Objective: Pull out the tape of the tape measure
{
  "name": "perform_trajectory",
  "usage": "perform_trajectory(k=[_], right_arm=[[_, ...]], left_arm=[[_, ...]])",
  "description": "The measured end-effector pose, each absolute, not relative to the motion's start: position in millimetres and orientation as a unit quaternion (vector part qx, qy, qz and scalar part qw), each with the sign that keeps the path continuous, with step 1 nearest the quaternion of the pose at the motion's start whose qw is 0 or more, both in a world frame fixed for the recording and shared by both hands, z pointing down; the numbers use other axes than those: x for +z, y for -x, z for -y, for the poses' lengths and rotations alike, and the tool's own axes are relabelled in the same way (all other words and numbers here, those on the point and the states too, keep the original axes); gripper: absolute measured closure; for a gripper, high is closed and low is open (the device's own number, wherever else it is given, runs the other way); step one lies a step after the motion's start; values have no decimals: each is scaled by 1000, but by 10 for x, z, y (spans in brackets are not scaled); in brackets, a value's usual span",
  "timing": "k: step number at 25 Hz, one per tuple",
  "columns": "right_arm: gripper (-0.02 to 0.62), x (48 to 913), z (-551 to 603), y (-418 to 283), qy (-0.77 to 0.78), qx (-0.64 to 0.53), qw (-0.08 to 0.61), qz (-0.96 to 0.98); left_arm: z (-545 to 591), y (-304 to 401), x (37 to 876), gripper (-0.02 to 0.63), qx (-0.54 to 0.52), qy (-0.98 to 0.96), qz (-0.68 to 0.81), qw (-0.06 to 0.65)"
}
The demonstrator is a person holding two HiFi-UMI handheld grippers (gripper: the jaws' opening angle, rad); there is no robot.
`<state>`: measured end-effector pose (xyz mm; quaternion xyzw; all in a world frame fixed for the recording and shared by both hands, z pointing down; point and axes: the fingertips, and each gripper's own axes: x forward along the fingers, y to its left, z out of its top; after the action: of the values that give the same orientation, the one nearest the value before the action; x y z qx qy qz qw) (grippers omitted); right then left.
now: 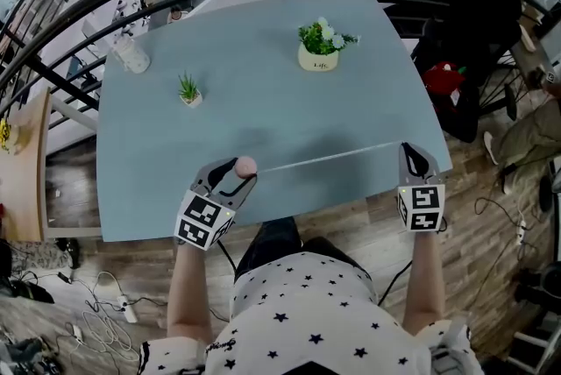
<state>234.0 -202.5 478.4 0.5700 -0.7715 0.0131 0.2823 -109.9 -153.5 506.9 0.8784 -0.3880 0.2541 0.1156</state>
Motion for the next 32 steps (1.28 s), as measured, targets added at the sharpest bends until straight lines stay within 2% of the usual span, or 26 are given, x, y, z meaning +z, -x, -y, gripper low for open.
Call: perform_trajectory(k=[32], right_arm=[[584,5817,2613,-2341,-526,92,348,771]], left_arm=[[1992,1068,5963,396,328,-854,362,179]])
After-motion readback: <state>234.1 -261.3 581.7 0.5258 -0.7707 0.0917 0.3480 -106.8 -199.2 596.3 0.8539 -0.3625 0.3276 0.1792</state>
